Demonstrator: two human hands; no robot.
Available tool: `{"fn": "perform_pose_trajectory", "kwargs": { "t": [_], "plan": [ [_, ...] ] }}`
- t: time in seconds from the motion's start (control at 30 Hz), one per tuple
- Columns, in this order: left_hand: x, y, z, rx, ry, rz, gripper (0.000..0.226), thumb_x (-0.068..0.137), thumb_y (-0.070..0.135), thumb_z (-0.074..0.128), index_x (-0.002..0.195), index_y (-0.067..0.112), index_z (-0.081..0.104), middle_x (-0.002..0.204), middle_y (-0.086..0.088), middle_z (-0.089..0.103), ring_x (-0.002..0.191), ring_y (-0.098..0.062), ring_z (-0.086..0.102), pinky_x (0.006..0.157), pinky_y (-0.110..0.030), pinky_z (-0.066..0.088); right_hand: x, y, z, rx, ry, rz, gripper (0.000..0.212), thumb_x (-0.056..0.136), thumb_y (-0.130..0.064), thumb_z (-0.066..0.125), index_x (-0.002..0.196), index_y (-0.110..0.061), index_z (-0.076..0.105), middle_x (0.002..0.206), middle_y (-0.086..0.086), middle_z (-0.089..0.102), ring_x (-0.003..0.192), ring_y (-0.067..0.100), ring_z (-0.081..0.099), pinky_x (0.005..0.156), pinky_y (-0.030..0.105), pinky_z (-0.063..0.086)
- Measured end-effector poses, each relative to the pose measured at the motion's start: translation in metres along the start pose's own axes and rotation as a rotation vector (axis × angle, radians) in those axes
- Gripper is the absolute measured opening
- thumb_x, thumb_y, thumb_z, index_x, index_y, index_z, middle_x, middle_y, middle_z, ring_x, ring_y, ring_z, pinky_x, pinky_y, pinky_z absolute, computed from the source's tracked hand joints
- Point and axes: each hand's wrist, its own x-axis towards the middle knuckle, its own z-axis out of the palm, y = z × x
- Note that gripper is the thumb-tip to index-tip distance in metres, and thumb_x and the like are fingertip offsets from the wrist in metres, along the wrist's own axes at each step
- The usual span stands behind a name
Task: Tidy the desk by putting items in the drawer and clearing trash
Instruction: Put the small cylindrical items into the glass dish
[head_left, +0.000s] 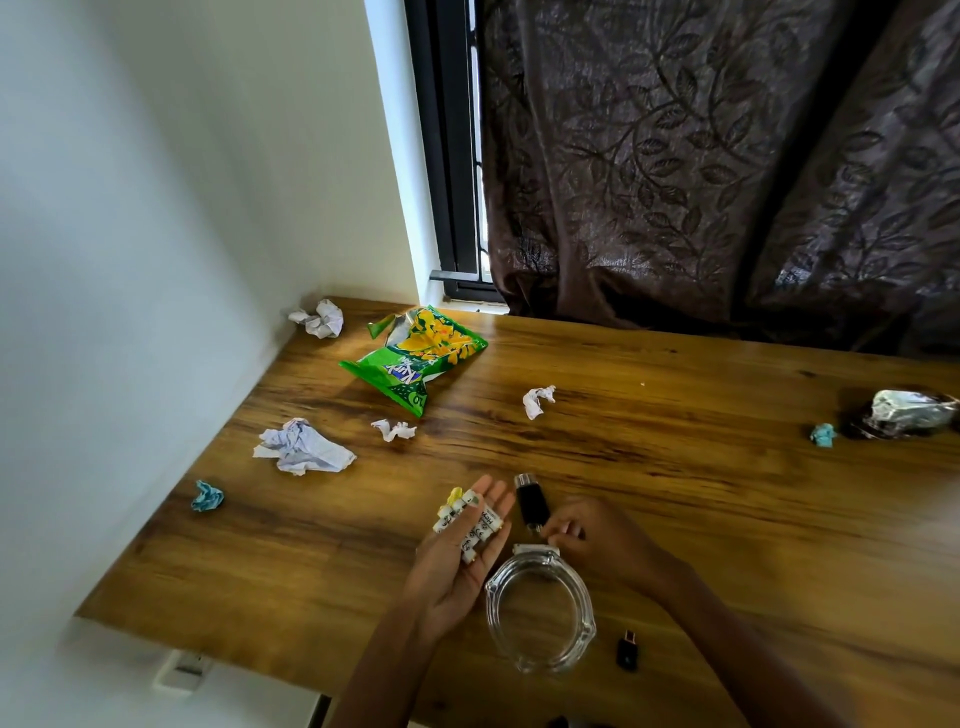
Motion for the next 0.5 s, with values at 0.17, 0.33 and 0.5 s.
{"fn": "perform_pose_trajectory", "kwargs": {
  "t": [0.17, 0.33, 0.5],
  "plan": [
    [-0.003, -0.003, 0.002, 0.032, 0.002, -0.011, 0.036, 0.089, 0.011, 0.050, 0.124, 0.008, 0.056, 0.123, -0.010, 0.065, 0.113, -0.019, 0.063, 0.091, -0.031, 0.049, -0.004, 0.001, -0.006, -0.032, -0.052, -0.005, 0.014, 0.084, -0.027, 0.066, 0.095, -0.021, 0.072, 0.091, -0.010, 0.060, 0.082, 0.006, 0.057, 0.077, 0.032, 0.052],
    [-0.005, -0.006, 0.006, 0.040, -0.006, -0.015, 0.040, 0.085, 0.011, 0.052, 0.124, 0.008, 0.057, 0.125, -0.010, 0.064, 0.114, -0.019, 0.062, 0.087, -0.030, 0.056, -0.007, -0.007, -0.003, -0.115, -0.016, 0.020, 0.019, 0.084, -0.031, 0.064, 0.086, -0.014, 0.072, 0.089, 0.001, 0.066, 0.079, 0.013, 0.059, 0.070, 0.032, 0.049],
    [-0.010, -0.009, 0.010, 0.046, -0.013, -0.015, 0.040, 0.085, 0.011, 0.052, 0.124, 0.007, 0.057, 0.125, -0.012, 0.064, 0.114, -0.021, 0.062, 0.092, -0.034, 0.053, -0.007, -0.008, 0.000, -0.173, 0.055, 0.071, 0.008, 0.082, -0.023, 0.063, 0.088, -0.019, 0.066, 0.094, -0.003, 0.062, 0.082, 0.011, 0.056, 0.072, 0.028, 0.049]
  ]
}}
